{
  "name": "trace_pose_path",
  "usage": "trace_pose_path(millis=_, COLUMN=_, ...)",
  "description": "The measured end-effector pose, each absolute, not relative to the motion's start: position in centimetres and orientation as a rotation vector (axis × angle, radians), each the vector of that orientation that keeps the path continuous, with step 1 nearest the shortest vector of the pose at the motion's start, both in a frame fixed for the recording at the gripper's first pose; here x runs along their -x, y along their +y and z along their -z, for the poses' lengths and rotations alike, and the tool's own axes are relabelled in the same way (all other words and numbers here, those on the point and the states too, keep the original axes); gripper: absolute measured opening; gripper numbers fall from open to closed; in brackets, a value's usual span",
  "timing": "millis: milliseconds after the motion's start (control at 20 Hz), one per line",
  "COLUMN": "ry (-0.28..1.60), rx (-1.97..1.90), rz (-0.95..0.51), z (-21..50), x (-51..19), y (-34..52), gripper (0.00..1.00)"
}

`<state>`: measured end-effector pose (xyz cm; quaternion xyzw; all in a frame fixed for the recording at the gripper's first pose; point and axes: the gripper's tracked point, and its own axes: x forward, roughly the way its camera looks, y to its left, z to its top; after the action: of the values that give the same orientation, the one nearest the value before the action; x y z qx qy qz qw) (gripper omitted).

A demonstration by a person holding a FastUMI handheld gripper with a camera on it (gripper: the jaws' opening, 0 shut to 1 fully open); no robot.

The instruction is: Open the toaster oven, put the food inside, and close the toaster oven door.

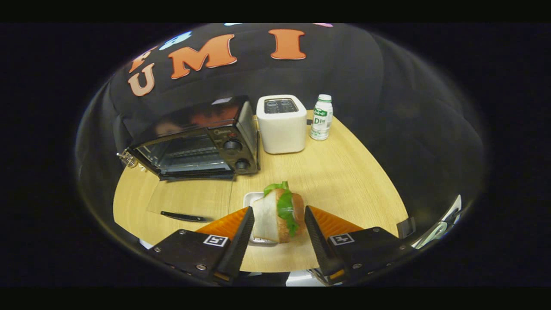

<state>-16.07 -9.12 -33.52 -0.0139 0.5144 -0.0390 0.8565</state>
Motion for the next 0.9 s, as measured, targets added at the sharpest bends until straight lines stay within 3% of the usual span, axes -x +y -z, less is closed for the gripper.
trace_pose_path(millis=450, ry=1.202, rx=-0.047, rz=0.007, z=37.6, x=16.5, y=-9.1, gripper=0.71)
trace_pose_path(millis=600, ry=1.231, rx=-0.153, rz=-0.007, z=38.4, x=16.3, y=-8.7, gripper=0.54)
trace_pose_path(millis=750, ry=1.272, rx=-0.323, rz=-0.008, z=38.5, x=16.3, y=-7.9, gripper=0.49)
trace_pose_path(millis=900, ry=1.236, rx=-0.324, rz=0.007, z=38.3, x=15.9, y=-8.4, gripper=0.35)
